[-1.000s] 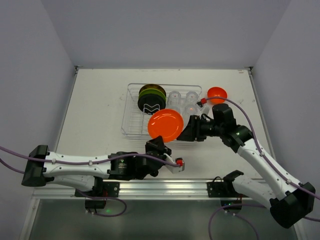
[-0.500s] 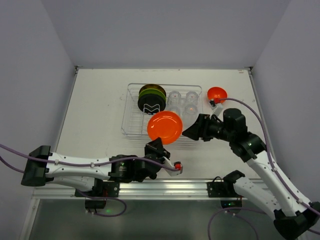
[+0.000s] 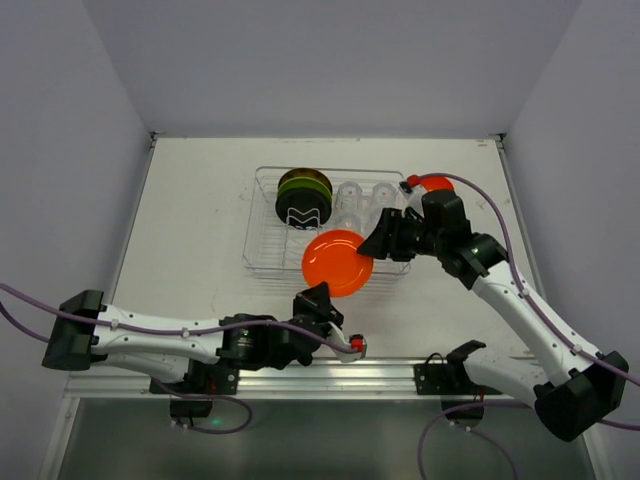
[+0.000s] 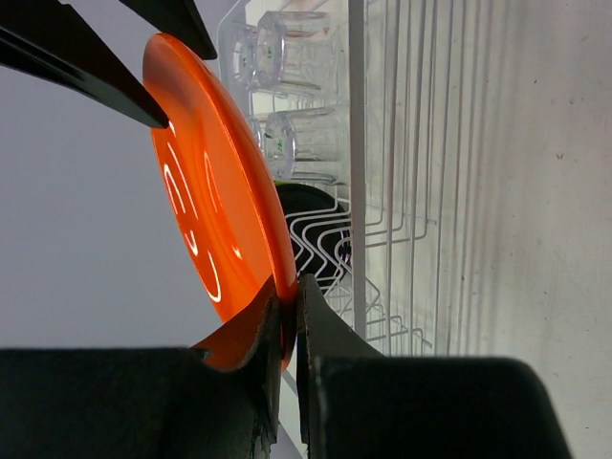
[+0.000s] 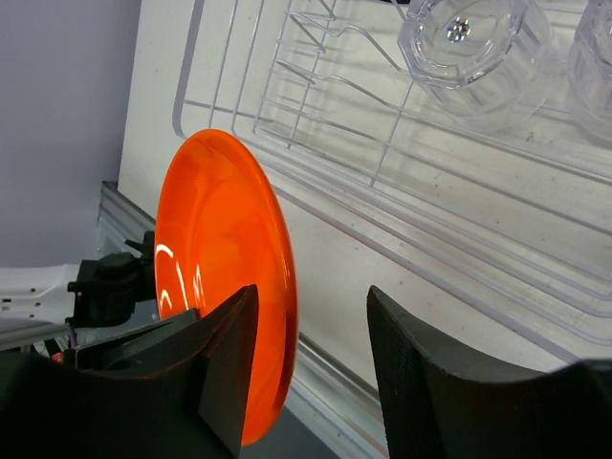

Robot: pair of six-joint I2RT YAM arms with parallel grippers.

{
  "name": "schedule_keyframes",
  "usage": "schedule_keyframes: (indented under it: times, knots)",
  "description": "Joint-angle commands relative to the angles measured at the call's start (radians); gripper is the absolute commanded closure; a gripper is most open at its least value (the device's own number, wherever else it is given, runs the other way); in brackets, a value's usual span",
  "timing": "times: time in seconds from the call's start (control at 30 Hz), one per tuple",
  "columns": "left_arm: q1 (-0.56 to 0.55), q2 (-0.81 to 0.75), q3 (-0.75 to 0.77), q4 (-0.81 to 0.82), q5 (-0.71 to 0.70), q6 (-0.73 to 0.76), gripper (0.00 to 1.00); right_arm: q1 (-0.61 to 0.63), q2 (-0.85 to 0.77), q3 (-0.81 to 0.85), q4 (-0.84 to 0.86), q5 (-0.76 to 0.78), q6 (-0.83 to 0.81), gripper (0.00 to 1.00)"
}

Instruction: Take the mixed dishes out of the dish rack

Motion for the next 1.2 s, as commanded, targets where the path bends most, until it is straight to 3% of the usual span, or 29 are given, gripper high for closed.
schedule_keyframes:
  times: [0.0,0.07,0.13,0.23,0.53,0.6,0.67,0.73,0.77,0.83,0.9,1.03,1.07,1.1,1.17]
  knots:
    - [-0.008,0.005,-0.017,0.074,-0.01,0.065,1.0,0.002,-0.018,0.02,-0.003,0.028,-0.041,0.5]
    - [-0.01,0.005,-0.02,0.081,-0.011,0.069,1.0,0.002,-0.016,0.019,-0.004,0.03,-0.051,0.6]
    - [-0.01,0.011,-0.02,0.081,-0.01,0.071,1.0,0.002,-0.013,0.007,0.02,-0.019,-0.054,0.79]
    - [-0.01,0.022,-0.026,0.116,-0.019,0.08,1.0,0.002,0.002,-0.018,0.063,-0.103,-0.043,0.96]
    - [-0.01,0.028,-0.026,0.143,-0.047,0.109,1.0,0.002,0.068,-0.058,0.12,-0.166,-0.035,0.83]
    - [-0.008,0.023,-0.023,0.143,-0.057,0.112,1.0,0.001,0.065,-0.055,0.125,-0.171,-0.029,0.89]
    - [-0.007,0.014,-0.015,0.132,-0.068,0.103,0.98,0.001,0.059,-0.052,0.131,-0.159,-0.025,1.0]
    - [0.002,-0.004,-0.011,0.126,-0.07,0.094,0.87,-0.001,0.036,-0.053,0.135,-0.12,-0.009,1.0]
    - [0.007,-0.009,-0.006,0.127,-0.07,0.083,0.67,-0.007,0.025,-0.056,0.135,-0.096,-0.003,1.0]
    - [0.03,-0.023,0.003,0.13,-0.073,0.065,0.41,-0.027,-0.006,-0.067,0.139,-0.051,0.011,1.0]
    - [0.076,-0.026,0.035,0.129,-0.073,0.025,0.0,-0.111,-0.032,-0.079,0.146,-0.042,0.029,1.0]
    - [0.235,-0.024,0.172,0.101,-0.08,-0.09,0.0,-0.419,-0.118,-0.174,0.201,-0.106,0.113,1.0]
    - [0.281,-0.026,0.204,0.089,-0.084,-0.16,0.0,-0.555,-0.153,-0.193,0.226,-0.096,0.138,1.0]
    - [0.386,-0.032,0.276,0.042,-0.076,-0.206,0.0,-0.617,-0.17,-0.24,0.241,-0.081,0.194,1.0]
    - [0.493,-0.044,0.34,0.005,-0.036,-0.364,0.0,-0.767,-0.208,-0.295,0.282,-0.028,0.248,1.0]
